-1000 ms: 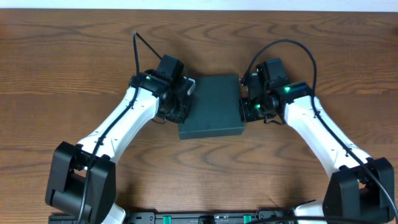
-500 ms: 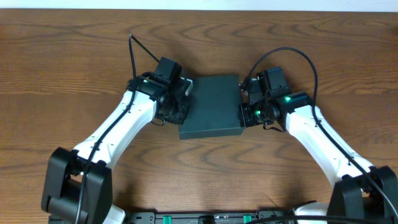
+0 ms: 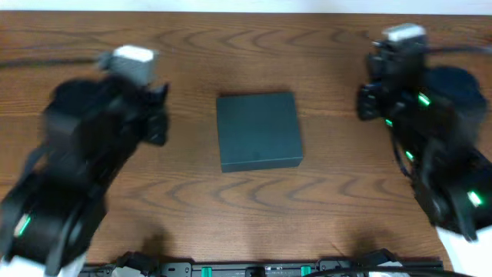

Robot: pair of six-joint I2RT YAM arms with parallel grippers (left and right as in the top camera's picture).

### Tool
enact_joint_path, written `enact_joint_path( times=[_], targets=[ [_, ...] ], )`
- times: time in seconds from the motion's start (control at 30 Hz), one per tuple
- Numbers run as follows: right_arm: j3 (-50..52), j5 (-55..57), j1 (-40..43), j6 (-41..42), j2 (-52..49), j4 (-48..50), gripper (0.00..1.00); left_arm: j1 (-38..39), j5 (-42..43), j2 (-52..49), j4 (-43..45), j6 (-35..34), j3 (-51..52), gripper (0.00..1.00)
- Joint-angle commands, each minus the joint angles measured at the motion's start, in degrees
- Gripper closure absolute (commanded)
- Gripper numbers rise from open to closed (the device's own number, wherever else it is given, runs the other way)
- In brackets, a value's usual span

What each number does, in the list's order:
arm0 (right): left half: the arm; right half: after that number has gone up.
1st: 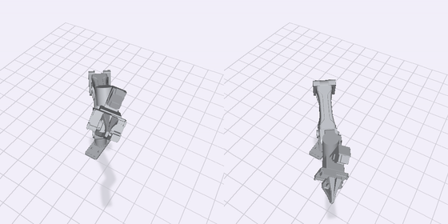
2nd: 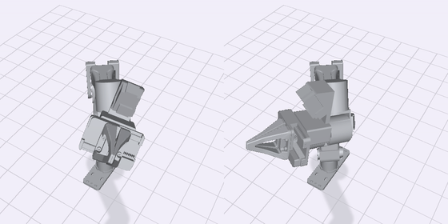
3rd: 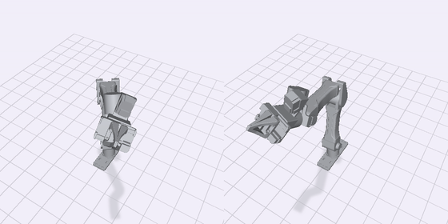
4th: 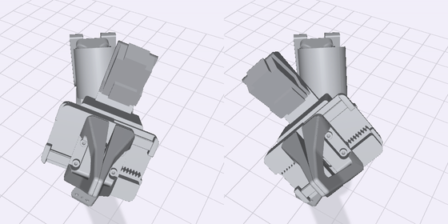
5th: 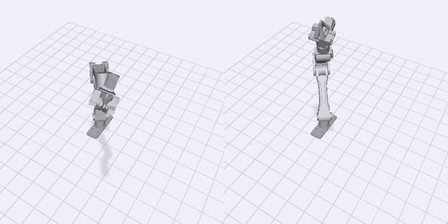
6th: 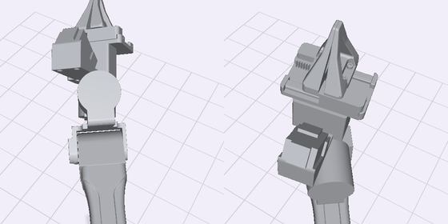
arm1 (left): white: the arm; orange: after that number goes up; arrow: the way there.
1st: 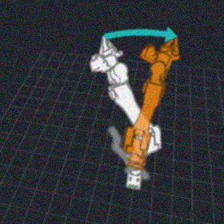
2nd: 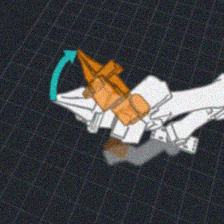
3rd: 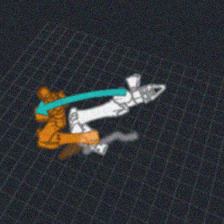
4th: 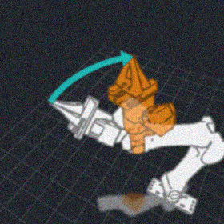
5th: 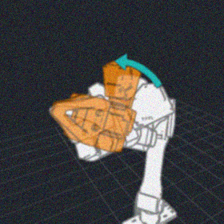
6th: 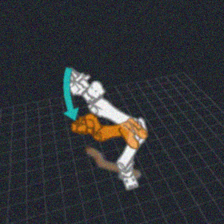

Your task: Pack container

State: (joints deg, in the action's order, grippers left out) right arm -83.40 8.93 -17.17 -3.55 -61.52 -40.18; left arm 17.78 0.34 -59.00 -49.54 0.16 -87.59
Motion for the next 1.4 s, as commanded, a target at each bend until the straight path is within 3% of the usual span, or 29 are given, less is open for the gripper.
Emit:
enact_joint_path(
  times=[0.0,0.33,0.4,0.43,0.47,0.5,0.57,0.8,1.37],
  targets=[
    [-0.94,9.07,-0.44,-8.41,4.09,-1.90,0.99,-2.14,-8.35,6.34,-1.68,-0.20,0.13,0.63],
    [-1.03,8.17,-0.55,-7.61,26.67,-11.63,0.99,-2.99,-13.38,24.92,-15.45,-0.04,0.13,0.59],
    [-1.03,8.15,-0.55,-6.05,30.84,-15.17,0.97,-2.99,-13.40,26.82,-18.86,-0.04,0.13,0.43],
    [-1.03,7.50,-0.55,-4.09,33.59,-17.59,0.82,-2.99,-13.51,28.20,-22.34,-0.04,0.13,0.01],
    [-1.03,7.04,-0.52,-3.45,34.27,-18.25,0.77,-2.99,-13.51,28.37,-22.93,-0.04,0.13,0.01],
    [-1.03,6.05,-0.52,-2.27,35.50,-19.30,0.61,-2.99,-13.49,28.81,-24.44,-0.04,0.13,0.02],
    [-1.03,3.23,-0.52,-0.33,37.90,-21.22,0.01,-2.99,-13.46,29.40,-27.69,-0.04,0.13,0.02],
    [-1.03,-0.81,-0.52,0.31,42.14,-23.69,0.01,-2.99,-13.46,29.49,-35.15,-0.04,0.13,0.01],
    [-0.98,-0.83,-0.52,0.31,42.16,-42.95,0.01,-2.99,-13.46,29.49,-36.98,-0.04,0.13,0.02]
  ],
)
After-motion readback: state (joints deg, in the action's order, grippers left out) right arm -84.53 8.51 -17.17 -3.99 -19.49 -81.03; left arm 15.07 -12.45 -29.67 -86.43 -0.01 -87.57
